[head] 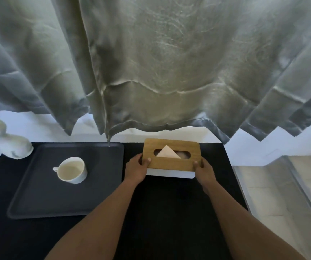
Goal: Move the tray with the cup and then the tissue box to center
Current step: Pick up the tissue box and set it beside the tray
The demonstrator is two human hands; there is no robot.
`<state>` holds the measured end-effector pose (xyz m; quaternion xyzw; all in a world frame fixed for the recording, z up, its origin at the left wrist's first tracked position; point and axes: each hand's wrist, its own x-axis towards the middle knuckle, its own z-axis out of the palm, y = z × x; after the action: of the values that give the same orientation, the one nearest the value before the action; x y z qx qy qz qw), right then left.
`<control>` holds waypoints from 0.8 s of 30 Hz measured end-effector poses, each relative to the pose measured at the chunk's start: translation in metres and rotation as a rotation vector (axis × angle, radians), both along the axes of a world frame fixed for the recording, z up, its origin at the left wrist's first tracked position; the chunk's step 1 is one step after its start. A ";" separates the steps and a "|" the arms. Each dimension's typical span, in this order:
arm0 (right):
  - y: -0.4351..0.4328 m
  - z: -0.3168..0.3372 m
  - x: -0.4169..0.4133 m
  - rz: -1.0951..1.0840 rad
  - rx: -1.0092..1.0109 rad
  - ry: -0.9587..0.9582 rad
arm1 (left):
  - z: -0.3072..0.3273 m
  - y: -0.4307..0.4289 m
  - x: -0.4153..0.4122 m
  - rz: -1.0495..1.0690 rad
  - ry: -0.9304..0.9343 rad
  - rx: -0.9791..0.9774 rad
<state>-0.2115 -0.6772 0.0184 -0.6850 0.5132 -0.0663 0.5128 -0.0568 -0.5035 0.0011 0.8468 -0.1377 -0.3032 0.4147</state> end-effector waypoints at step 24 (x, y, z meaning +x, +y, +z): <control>-0.033 -0.018 0.054 0.019 -0.007 0.053 | -0.013 -0.021 0.029 0.071 -0.012 0.027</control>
<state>-0.1574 -0.7100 -0.0001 -0.6932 0.5198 -0.0449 0.4973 -0.0279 -0.5245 -0.0123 0.8583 -0.1060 -0.2853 0.4131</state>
